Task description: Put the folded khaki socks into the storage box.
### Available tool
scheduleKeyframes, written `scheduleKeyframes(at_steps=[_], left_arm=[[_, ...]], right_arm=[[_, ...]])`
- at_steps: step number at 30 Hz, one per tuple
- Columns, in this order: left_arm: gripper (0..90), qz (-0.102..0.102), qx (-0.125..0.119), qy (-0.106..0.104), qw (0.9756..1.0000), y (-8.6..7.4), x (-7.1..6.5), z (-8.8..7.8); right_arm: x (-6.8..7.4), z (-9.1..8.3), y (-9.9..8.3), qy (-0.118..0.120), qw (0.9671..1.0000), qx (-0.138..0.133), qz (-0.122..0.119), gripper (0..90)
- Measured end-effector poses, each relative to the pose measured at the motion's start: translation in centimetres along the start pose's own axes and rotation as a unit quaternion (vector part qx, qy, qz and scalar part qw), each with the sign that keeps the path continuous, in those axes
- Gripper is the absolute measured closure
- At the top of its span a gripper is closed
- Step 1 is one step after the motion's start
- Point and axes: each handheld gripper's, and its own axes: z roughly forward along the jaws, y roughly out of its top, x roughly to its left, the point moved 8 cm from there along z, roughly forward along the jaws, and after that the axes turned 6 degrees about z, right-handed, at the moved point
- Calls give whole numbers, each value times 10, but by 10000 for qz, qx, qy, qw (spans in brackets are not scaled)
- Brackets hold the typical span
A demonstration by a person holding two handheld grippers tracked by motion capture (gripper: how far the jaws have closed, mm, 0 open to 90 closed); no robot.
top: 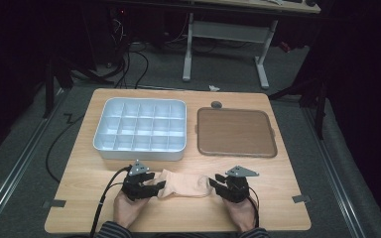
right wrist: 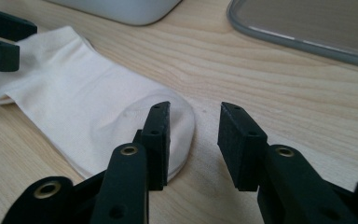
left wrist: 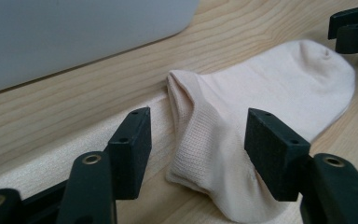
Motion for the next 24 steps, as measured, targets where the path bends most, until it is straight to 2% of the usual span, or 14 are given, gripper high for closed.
scheduleKeyframes(at_steps=[5,6,8,12,17,24], left_arm=[[393,-106,-30,37,9999,2,3,-3],[394,-148,-45,40,9999,3,4,-4],[402,-175,-51,28,9998,3,5,-5],[410,-261,-18,-25,9997,5,8,-5],[410,-178,73,-39,9998,10,6,-2],[417,-237,186,-24,9995,11,7,6]], right_arm=[[4,-9,5,7,9999,-119,-65,628],[7,-12,8,23,9996,-201,-190,660],[13,-16,11,14,9992,-281,-295,695],[29,-18,15,259,9985,-234,-415,791],[56,-10,14,548,9963,-80,-662,850],[78,10,9,657,9940,102,-864,869]])
